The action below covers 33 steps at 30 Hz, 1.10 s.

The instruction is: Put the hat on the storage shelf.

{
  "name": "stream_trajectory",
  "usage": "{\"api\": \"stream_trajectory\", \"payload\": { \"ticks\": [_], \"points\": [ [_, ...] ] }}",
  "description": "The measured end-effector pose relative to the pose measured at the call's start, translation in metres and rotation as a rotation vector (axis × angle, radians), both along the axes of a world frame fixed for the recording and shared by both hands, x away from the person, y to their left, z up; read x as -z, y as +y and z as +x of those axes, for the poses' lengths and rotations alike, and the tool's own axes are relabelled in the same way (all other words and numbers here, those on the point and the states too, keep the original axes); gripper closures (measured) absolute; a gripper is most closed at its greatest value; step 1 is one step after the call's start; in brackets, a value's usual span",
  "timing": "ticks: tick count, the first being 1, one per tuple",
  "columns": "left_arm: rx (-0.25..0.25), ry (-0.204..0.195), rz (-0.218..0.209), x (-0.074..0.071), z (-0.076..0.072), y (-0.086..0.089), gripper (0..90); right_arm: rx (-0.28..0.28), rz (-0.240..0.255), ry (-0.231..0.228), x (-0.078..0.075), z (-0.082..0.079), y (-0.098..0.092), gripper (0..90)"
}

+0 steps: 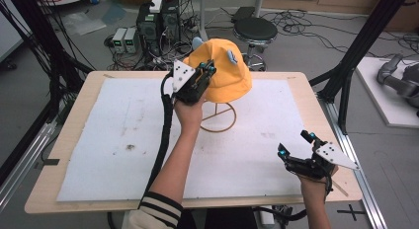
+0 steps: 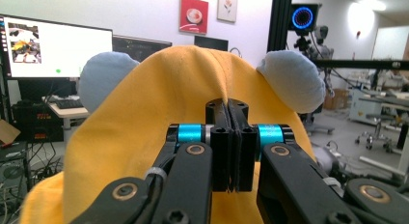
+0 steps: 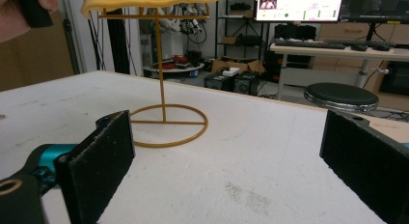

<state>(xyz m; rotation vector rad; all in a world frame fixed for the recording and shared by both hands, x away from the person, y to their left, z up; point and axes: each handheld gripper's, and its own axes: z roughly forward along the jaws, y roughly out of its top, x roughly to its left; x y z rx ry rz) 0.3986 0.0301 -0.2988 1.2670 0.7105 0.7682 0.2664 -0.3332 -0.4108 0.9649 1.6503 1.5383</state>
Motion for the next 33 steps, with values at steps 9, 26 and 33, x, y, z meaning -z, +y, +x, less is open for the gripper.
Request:
{"api": "stream_trajectory", "payload": {
  "ticks": [9,26,33],
  "points": [
    [0.015,0.012,0.025,0.006,0.001,0.0,87.3,0.0,0.001,0.008,0.0,0.0,0.0,4.6],
    [-0.038,0.001,0.047,-0.004,-0.009,0.017,27.4,-0.001,0.001,0.004,0.001,0.0,0.001,4.6],
    [-0.036,-0.016,0.043,-0.015,-0.023,0.046,21.7,0.001,0.015,0.002,0.0,0.001,0.0,4.6]
  ]
}}
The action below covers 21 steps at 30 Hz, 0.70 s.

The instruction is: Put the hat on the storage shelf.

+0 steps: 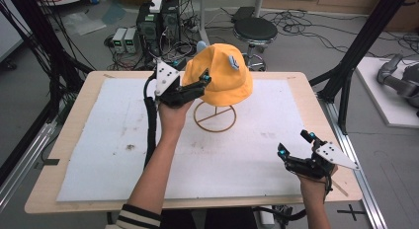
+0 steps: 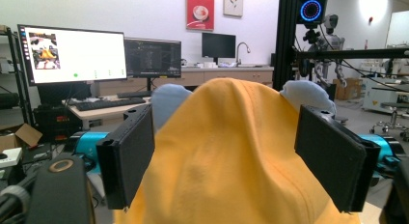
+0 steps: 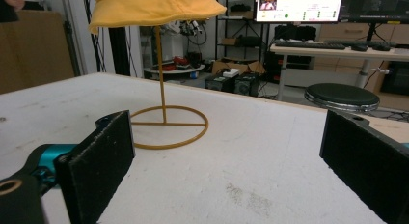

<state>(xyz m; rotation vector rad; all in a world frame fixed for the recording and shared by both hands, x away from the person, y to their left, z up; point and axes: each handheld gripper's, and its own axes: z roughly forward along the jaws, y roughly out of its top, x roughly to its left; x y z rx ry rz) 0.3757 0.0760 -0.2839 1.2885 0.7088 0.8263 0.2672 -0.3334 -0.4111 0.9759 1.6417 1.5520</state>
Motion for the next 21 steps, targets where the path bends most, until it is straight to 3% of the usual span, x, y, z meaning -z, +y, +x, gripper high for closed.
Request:
{"api": "stream_trajectory", "payload": {
  "ticks": [5,12,21],
  "points": [
    [-0.02,-0.017,0.013,-0.001,-0.013,0.026,19.6,0.007,0.021,-0.002,0.0,0.001,-0.002,4.6],
    [-0.065,-0.003,0.019,0.005,-0.03,0.065,19.0,0.006,0.025,-0.014,-0.001,0.003,-0.001,4.6],
    [-0.072,0.019,0.011,0.03,-0.064,0.121,17.4,0.017,0.035,-0.006,-0.001,0.004,-0.003,4.6]
  ]
}}
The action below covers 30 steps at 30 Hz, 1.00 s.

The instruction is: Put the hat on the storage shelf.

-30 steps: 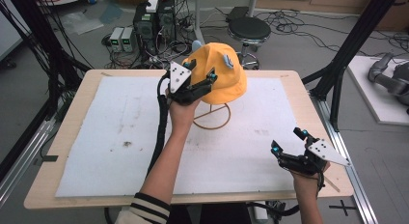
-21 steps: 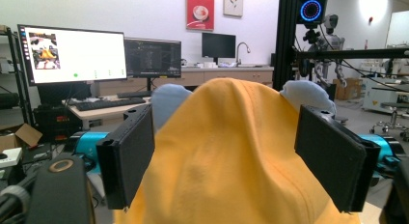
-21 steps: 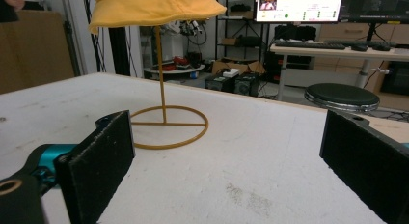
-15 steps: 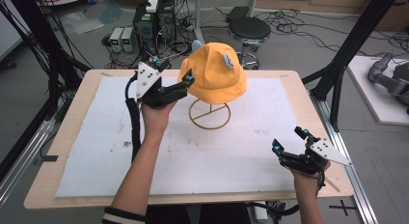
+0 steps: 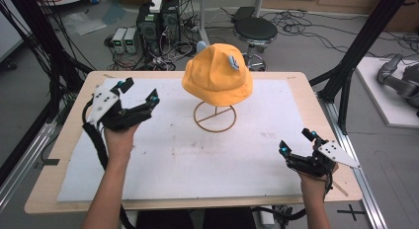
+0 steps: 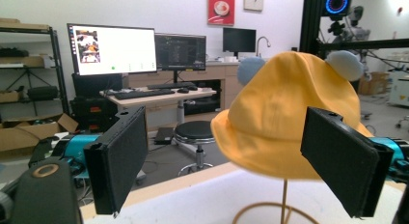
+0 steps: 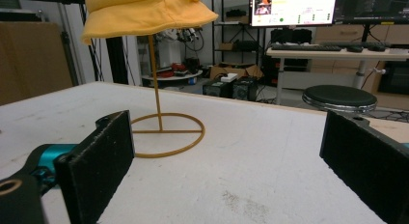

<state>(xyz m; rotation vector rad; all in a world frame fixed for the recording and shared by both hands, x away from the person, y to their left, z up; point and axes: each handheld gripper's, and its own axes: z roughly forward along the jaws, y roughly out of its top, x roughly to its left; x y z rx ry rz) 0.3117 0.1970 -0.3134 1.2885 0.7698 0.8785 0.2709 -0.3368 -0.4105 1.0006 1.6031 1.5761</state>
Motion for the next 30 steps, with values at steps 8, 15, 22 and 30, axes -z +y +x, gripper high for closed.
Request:
{"api": "stream_trajectory", "payload": {
  "ticks": [8,15,22,30],
  "points": [
    [-0.055,0.028,-0.03,0.029,-0.024,0.038,14.5,0.013,0.011,0.0,0.0,-0.001,-0.005,4.6],
    [-0.104,0.012,-0.017,0.047,-0.047,0.062,14.5,0.023,0.016,-0.008,0.0,-0.003,-0.008,4.6],
    [-0.136,-0.021,0.003,0.058,-0.072,0.075,14.5,0.034,0.029,-0.006,0.001,-0.002,-0.011,4.6],
    [-0.174,-0.039,-0.005,0.07,-0.082,0.079,14.7,0.037,0.004,-0.005,0.004,0.001,-0.009,4.6]
  ]
}}
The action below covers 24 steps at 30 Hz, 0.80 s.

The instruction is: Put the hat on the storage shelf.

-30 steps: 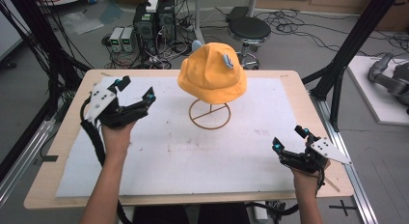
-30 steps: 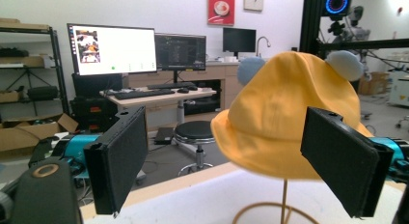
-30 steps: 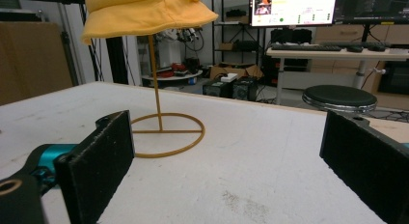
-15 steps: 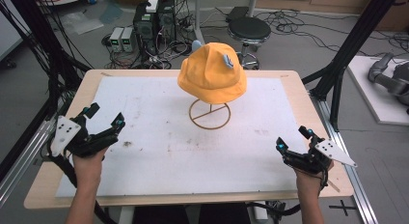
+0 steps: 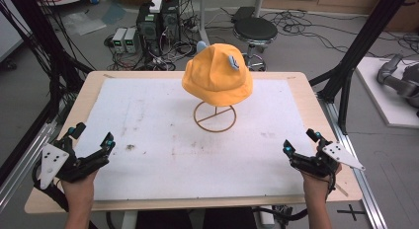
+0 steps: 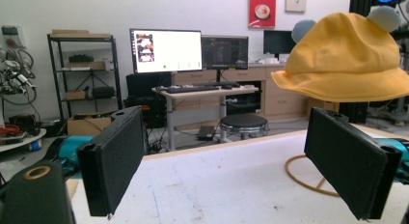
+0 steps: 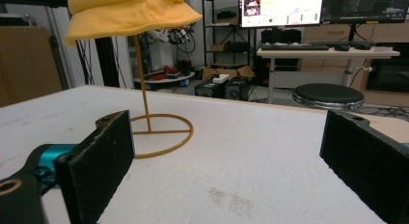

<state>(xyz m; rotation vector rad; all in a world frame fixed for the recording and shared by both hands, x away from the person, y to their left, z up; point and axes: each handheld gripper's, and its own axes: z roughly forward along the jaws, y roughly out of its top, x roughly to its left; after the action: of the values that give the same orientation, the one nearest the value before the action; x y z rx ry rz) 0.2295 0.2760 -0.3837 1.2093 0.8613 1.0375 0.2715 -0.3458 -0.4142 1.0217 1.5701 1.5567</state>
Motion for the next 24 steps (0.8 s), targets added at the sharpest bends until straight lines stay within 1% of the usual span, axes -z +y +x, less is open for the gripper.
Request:
{"api": "stream_trajectory", "payload": {
  "ticks": [1,3,4,6,7,9,11,16,20,24],
  "points": [
    [0.004,0.005,-0.006,0.001,0.001,0.001,14.7,-0.002,-0.004,0.003,0.0,-0.001,0.0,4.6],
    [0.023,0.037,-0.014,0.003,0.003,0.002,14.7,0.0,-0.008,-0.003,0.0,-0.001,0.0,4.6],
    [0.024,0.047,-0.015,0.004,0.004,0.003,14.7,0.004,-0.004,-0.002,0.0,-0.002,0.0,4.6],
    [0.016,0.071,-0.013,0.005,0.005,0.004,14.7,0.01,-0.003,-0.01,-0.001,-0.002,-0.001,4.6],
    [0.013,0.076,-0.015,0.006,0.006,0.006,14.7,0.01,-0.003,-0.01,-0.001,-0.003,-0.001,4.6],
    [0.012,0.086,-0.032,0.007,0.007,0.008,14.7,0.014,-0.006,-0.008,-0.001,-0.004,-0.002,4.6],
    [0.013,0.09,-0.042,0.008,0.008,0.01,14.7,0.014,-0.007,-0.007,0.0,-0.005,-0.002,4.6],
    [0.001,0.096,-0.022,0.008,0.009,0.01,14.7,0.016,-0.003,-0.011,0.0,-0.007,-0.004,4.6],
    [-0.001,0.105,-0.028,0.009,0.009,0.011,14.7,0.017,-0.003,-0.01,0.0,-0.007,-0.003,4.6],
    [0.002,0.102,-0.029,0.008,0.009,0.011,14.8,0.014,-0.003,-0.013,0.0,-0.006,-0.003,4.6]
  ]
}}
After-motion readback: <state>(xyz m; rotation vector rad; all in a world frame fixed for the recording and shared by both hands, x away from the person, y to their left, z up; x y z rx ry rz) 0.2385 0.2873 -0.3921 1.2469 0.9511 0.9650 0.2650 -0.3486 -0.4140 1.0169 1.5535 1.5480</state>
